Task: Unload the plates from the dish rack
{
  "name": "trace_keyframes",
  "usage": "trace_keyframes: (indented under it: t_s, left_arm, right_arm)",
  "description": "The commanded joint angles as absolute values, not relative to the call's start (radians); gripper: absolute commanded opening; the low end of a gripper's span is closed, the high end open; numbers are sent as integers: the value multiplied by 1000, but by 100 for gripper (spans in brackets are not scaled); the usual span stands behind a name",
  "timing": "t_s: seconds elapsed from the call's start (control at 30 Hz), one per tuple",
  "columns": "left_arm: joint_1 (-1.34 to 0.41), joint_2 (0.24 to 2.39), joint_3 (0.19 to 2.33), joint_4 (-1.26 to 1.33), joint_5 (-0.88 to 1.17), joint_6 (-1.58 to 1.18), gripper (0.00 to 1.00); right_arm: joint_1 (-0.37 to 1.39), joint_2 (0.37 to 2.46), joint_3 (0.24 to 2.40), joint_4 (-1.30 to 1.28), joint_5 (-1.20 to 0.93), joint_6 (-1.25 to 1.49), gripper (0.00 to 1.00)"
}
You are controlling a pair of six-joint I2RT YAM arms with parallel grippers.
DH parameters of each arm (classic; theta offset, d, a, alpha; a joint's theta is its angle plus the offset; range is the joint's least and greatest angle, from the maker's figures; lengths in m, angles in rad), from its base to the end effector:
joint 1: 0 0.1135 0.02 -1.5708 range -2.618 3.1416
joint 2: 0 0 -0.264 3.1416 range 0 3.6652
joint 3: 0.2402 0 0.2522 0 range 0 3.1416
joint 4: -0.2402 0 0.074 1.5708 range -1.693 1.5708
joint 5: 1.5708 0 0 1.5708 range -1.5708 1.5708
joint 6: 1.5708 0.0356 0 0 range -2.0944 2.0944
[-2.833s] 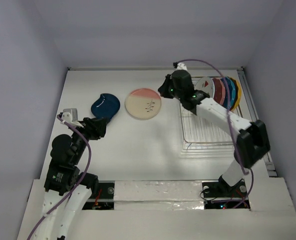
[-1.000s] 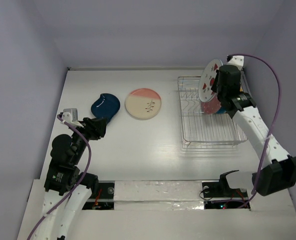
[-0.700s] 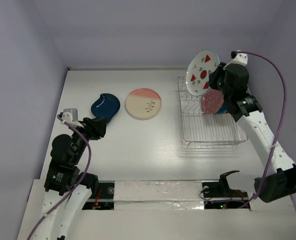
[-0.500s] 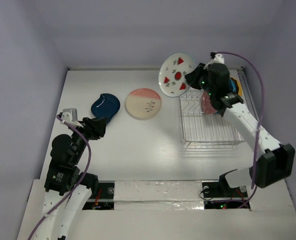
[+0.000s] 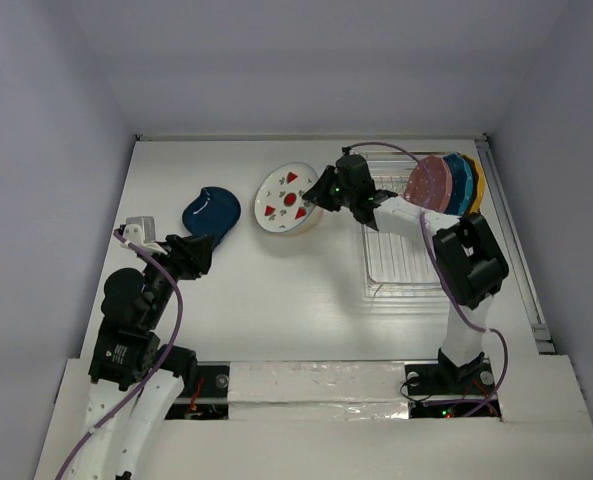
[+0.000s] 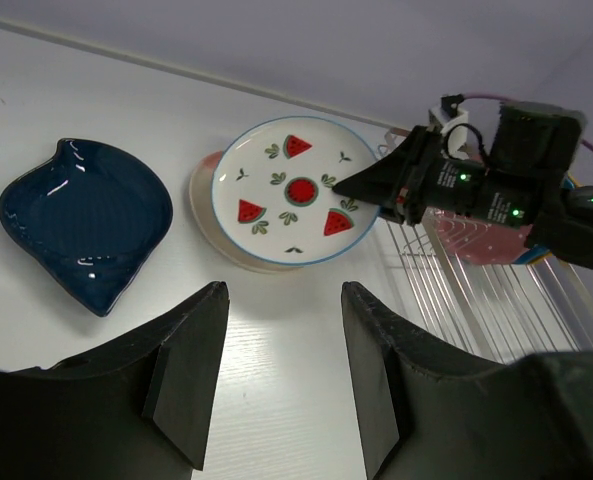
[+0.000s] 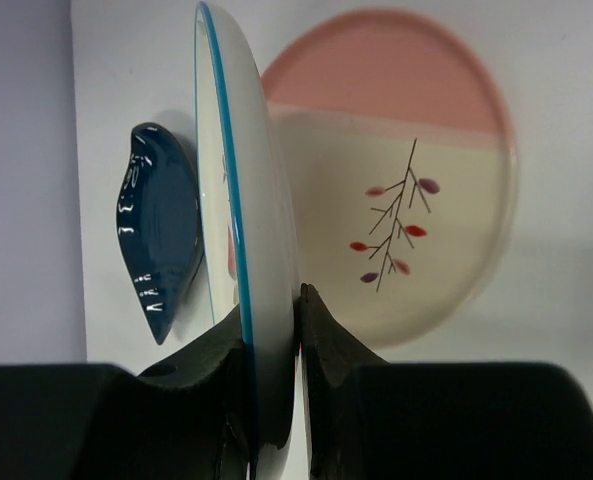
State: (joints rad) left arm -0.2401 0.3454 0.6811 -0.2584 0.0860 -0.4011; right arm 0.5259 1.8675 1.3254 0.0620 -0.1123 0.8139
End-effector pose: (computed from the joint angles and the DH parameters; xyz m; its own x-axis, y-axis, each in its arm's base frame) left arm 0.0889 -0.0249 0.3487 -0.0559 -0.3868 -0.9205 0.3240 0.8650 -0.3831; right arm 0.3742 0.2218 0.2405 -0.6994 0.4293 -0.5714 -0.1112 0.7244 0.6803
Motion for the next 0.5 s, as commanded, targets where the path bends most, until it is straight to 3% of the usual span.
trace_keyframes:
  t_s: [0.0,0.3,0.47]
  left_arm:
    - [-236,353,680,-209,92,-394,46]
    - [-236,350,680,-212,91,-394,46]
    - [-236,350,680,-210,90,-396,46]
  right_arm:
    - [549,1871,1419,321,-138,936,0]
    - [558,1979,1404,362,-72,1009,3]
    - [558,2016,1405,359,-61,1023,11]
